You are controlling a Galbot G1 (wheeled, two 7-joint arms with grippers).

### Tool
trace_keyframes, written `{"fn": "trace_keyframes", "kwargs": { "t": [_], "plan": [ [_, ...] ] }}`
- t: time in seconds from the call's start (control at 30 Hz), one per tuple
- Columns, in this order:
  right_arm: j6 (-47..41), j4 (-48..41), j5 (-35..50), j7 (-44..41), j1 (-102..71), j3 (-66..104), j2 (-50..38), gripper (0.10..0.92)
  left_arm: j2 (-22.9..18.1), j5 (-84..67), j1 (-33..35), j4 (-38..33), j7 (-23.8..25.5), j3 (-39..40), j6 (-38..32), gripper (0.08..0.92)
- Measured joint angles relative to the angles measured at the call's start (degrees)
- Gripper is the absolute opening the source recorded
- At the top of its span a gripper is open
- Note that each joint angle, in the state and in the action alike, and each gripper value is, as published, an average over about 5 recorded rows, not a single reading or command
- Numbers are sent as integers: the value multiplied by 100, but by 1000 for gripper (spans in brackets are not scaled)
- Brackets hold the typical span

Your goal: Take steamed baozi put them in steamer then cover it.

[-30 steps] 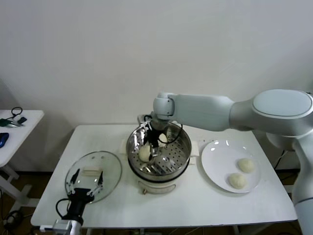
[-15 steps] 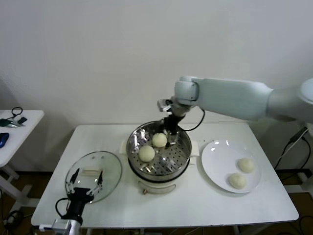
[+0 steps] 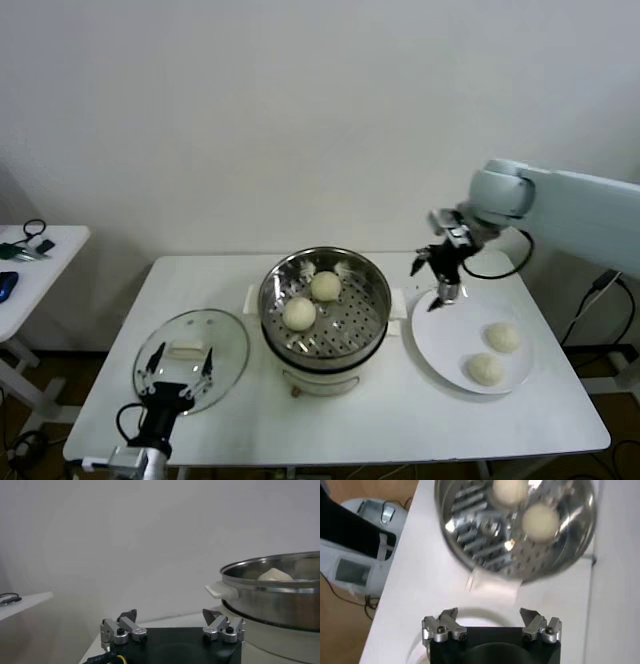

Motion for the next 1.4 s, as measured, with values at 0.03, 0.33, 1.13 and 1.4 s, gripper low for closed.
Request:
{"fn": "trace_keyframes", "kwargs": {
  "t": [0.03,0.33,1.13,1.4],
  "plan": [
    [24,3,-119,-14,-105,55,-111,823,-2,0,10,-8,0,-3,0,823],
    [216,-189,-1089,-94,-1276,762,-698,823,-42,5,121,-36,-1,-54,-10,823],
    [446,-1076,-2099,-131,-2925,1612,-451,823,-111,-34,216,203,-34,-138,-69,823],
    [494,-1302,-2165,-141,-3036,1686,-254,823,-110,-45,215,254,-35,-145,-70,823]
  ]
}}
